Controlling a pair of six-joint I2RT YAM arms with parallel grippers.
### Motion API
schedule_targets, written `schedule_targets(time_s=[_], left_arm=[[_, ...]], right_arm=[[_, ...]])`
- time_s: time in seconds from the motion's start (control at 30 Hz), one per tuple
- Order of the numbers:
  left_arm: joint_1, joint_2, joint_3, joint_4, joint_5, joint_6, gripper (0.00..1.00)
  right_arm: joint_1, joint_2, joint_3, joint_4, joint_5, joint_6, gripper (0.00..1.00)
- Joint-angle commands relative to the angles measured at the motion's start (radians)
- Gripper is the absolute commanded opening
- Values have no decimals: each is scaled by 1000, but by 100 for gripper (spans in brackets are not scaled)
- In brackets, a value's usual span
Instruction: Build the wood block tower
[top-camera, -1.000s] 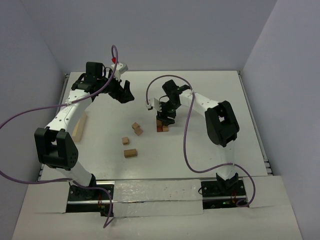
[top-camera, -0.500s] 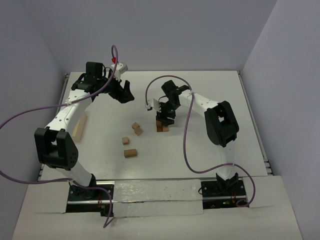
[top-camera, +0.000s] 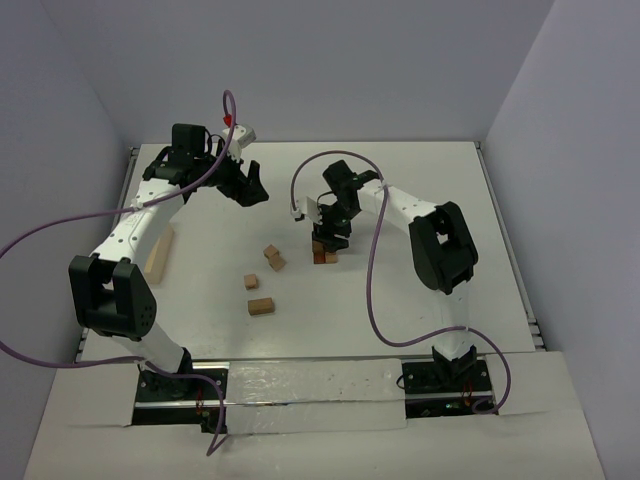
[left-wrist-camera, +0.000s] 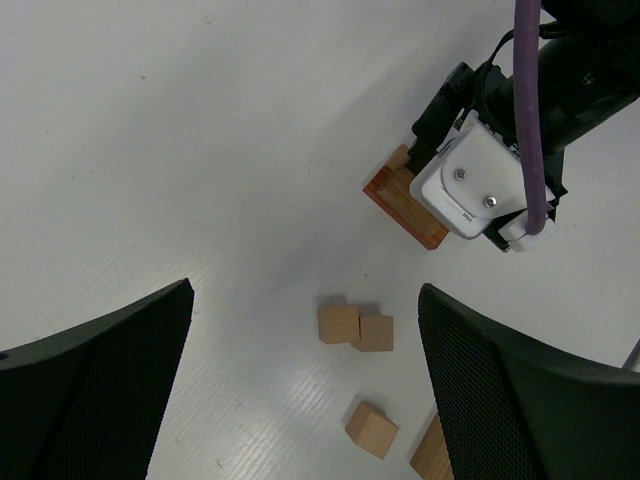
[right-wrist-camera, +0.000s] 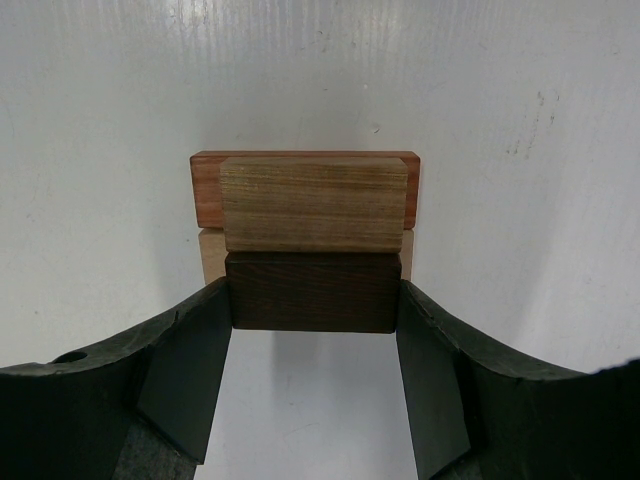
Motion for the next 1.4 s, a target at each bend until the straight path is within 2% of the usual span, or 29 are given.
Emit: schedule_targets(time_s=[0.0,0.23,0.27,0.3,0.73,0.83,1.23,1.37], left_arm=[[-8,-25,6,52,0,2,99],[-8,-25,3,57,-7,0,99],[-8,-25,4,57,-8,-1,99],[-8,-25,5,57,-6,-2,99],[-8,-29,-3,60,-17,-3,99],[-8,-34,-14,66,-31,-6,99],[-8,-107,-96,95,-138,-40,99],[-8,-185,-185,151,-94,0,99]], right_arm=[[11,-9,7,-12,-2,5,62],[11,-10,16,-28,-11,4,65],[10,-10,15,-30,-11,2,77],[10,-11,15,-32,-12,1,80],[11,-53,24,-50,-21,9,84],[11,-101,34,-71,-33,23,100],[-28,-362,-22,-5,-97,157,100],[-37,-450,-77,82,-72,246,100]])
